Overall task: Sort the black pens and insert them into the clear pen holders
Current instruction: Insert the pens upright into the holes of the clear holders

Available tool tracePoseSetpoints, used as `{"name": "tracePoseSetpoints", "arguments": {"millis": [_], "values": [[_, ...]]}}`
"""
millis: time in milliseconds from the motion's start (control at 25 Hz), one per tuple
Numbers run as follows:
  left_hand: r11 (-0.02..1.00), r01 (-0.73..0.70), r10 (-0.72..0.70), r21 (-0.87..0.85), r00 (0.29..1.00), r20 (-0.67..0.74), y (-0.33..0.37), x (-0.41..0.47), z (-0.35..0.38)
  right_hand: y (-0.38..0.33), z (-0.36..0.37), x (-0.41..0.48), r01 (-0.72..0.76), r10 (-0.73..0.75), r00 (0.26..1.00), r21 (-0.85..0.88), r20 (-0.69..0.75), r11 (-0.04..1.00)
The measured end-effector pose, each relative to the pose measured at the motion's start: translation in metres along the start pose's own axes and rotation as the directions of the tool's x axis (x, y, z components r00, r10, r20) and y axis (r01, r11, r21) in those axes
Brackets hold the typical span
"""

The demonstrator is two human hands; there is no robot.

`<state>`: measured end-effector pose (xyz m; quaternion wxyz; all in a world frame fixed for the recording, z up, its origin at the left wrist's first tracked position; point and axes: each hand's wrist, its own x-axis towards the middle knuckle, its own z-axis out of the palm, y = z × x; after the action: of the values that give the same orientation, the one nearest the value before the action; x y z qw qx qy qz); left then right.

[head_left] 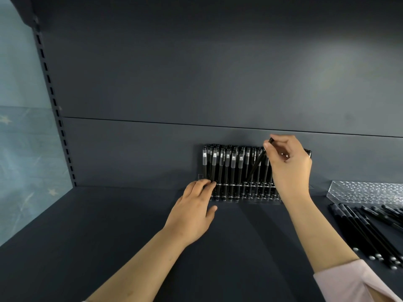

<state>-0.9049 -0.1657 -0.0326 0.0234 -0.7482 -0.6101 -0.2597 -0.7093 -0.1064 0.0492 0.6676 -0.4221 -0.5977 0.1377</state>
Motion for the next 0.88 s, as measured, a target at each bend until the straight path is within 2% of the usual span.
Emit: {"name": "tracePoseSetpoints", "arguments": {"millis": [200, 360, 560, 680, 880], "values": [[0.998, -0.015, 0.015, 0.064, 1.0, 0.009, 0.001, 0.0, 0.004, 0.004, 0.005, 0.001, 0.052, -0.046, 0.997, -0.09, 0.062, 0.995], [0.996, -0.022, 0.021, 0.088, 1.0, 0.011, 0.001, 0.001, 0.003, 0.02, 0.016, -0.004, 0.17, -0.074, 0.955, -0.328, 0.288, 0.929], [0.998, -0.019, 0.016, 0.068, 0.999, 0.045, 0.002, 0.001, -0.001, 0.015, 0.014, -0.004, 0.122, -0.007, 0.952, -0.359, 0.305, 0.926], [1.0, 0.021, -0.021, -0.009, 0.998, 0.051, 0.01, -0.002, -0.006, 0.008, -0.001, -0.001, -0.023, 0.137, 0.912, -0.285, 0.387, 0.958], [0.998, 0.019, -0.021, -0.064, 1.0, -0.017, 0.064, -0.002, -0.005, 0.023, -0.074, 0.015, -0.041, 0.199, 0.885, -0.356, 0.421, 0.934]]}}
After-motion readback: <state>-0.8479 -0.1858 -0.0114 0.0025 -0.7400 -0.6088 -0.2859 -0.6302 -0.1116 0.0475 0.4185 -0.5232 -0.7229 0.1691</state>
